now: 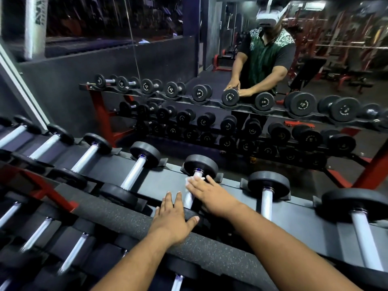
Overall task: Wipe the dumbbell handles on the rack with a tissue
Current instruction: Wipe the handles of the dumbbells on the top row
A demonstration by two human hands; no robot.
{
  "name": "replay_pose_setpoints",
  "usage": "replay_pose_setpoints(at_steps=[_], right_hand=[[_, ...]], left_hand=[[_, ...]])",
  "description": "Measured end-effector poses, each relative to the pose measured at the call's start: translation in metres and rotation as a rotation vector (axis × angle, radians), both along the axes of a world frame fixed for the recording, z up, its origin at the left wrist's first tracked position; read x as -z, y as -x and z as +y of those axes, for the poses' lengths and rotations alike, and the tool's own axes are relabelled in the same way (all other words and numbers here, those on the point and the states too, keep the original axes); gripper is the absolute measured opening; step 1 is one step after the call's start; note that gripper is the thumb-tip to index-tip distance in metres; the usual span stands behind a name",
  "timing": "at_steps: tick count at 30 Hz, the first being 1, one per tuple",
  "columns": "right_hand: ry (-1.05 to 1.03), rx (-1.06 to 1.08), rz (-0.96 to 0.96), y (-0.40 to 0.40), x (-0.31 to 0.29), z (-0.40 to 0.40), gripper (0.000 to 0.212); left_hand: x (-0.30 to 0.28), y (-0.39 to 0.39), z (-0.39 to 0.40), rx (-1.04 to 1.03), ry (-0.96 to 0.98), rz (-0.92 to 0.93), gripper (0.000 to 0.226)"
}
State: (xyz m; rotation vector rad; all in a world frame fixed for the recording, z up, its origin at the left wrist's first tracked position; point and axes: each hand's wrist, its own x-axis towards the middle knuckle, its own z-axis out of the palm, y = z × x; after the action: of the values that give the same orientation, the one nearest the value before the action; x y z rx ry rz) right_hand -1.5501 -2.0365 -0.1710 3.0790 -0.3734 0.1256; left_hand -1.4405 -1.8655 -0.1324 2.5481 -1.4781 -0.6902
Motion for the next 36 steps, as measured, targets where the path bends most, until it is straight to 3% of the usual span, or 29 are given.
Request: replay_pose_setpoints(at_steps=[3, 5, 8, 13, 16, 17, 19, 22, 24, 26, 29, 31, 36], right_hand=[[-0.078, -0.211, 0.088, 0.002, -0.005, 0.004, 0.059], [-0.036, -0.155, 0.082, 0.004, -0.007, 0.000, 0.061], [0.010, 0.093, 0.032, 0.002, -0.006, 0.001, 0.073], [-0.112, -0.120, 0.182, 0.010, -0.012, 0.013, 0.059], [-0.091, 0.010, 0.135, 0.015, -0.008, 0.009, 0.069], [-0.143, 0.114, 0.076, 0.012, -0.003, 0.007, 0.077], [-0.494, 0.305, -0.102, 0.002, -0.001, 0.014, 0.083], [-1.171, 0.470, -0.421, -0.008, 0.002, 0.041, 0.071], [-1.466, 0.516, -0.554, -0.007, 0.007, 0.059, 0.061], [-1.571, 0.513, -0.591, -0.011, 0.011, 0.061, 0.049], [-1.595, 0.692, -0.727, -0.033, -0.002, 0.044, 0.024], [-1.661, 0.763, -0.781, -0.043, -0.008, 0.044, 0.018], [-1.740, 0.775, -0.558, -0.029, -0.001, 0.058, 0.017]], left_hand=[[0.001, -0.001, 0.000, -0.002, 0.004, 0.006, 0.097], [0.001, 0.000, 0.000, 0.001, 0.002, 0.008, 0.097], [0.000, 0.000, 0.000, -0.001, 0.010, 0.011, 0.096], [0.000, 0.000, 0.000, -0.002, 0.012, 0.013, 0.097], [-0.001, 0.000, 0.001, -0.005, 0.014, 0.018, 0.096], [-0.001, 0.001, 0.001, -0.004, 0.014, 0.019, 0.096], [-0.003, 0.001, 0.001, -0.006, 0.023, 0.016, 0.096], [0.000, 0.000, 0.001, -0.003, 0.018, 0.017, 0.096], [0.003, -0.002, 0.000, -0.003, 0.019, 0.014, 0.096], [0.005, -0.002, 0.000, 0.004, 0.024, 0.007, 0.096], [0.001, -0.001, 0.000, 0.014, 0.026, -0.002, 0.096], [0.000, 0.000, 0.001, 0.008, 0.027, 0.001, 0.097], [0.005, -0.002, 0.000, 0.011, 0.034, 0.002, 0.096]])
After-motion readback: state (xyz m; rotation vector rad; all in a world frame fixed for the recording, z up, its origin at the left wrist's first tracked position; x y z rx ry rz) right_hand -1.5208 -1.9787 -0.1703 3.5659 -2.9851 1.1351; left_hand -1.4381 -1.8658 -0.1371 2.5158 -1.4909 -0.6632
